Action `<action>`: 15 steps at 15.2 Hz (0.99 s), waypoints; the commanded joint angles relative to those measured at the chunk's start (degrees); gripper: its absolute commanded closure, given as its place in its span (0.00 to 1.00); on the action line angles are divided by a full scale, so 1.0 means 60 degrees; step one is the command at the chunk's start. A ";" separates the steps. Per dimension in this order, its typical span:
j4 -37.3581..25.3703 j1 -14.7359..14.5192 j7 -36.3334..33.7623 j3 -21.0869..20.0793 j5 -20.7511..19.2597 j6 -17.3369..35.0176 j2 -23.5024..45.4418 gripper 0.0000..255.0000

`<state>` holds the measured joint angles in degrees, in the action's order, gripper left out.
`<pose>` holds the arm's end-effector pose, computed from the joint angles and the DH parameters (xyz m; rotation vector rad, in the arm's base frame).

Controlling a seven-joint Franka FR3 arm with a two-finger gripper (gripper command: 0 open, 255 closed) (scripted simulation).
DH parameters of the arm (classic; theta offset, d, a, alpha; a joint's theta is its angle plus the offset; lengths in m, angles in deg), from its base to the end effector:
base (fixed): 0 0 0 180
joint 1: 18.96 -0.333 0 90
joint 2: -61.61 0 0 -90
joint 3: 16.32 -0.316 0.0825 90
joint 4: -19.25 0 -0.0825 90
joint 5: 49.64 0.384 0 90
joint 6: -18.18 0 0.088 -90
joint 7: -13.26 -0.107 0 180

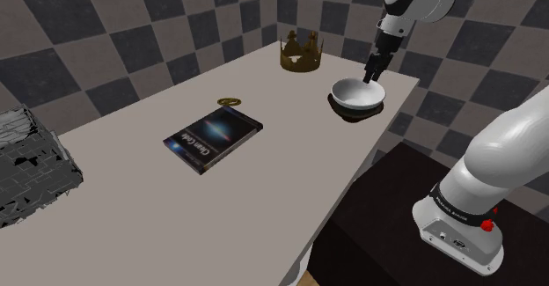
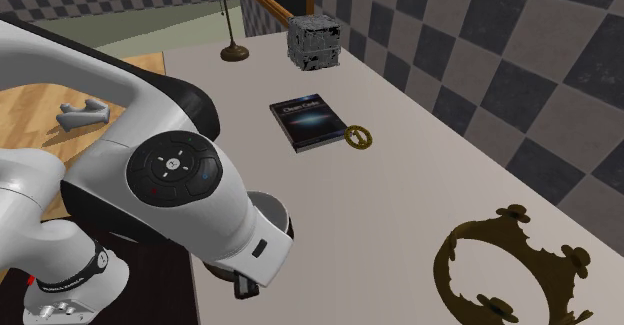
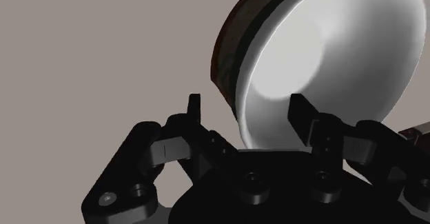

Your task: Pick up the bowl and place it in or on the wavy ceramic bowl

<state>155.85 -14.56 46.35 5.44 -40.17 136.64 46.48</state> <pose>0.4084 -0.1934 0.4109 -2.8946 -0.0753 -0.0757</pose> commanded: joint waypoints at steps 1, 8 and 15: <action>0.0000 0.0000 0.0000 0.0000 0.0000 0.0000 -0.0001 0.00; -0.0915 0.0128 -0.0153 0.0042 -0.0248 -0.1245 -0.0350 0.00; -0.0915 0.0128 -0.0153 0.0042 -0.0248 -0.1245 -0.0350 0.00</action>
<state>150.38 -13.79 45.44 5.69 -41.66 129.18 44.38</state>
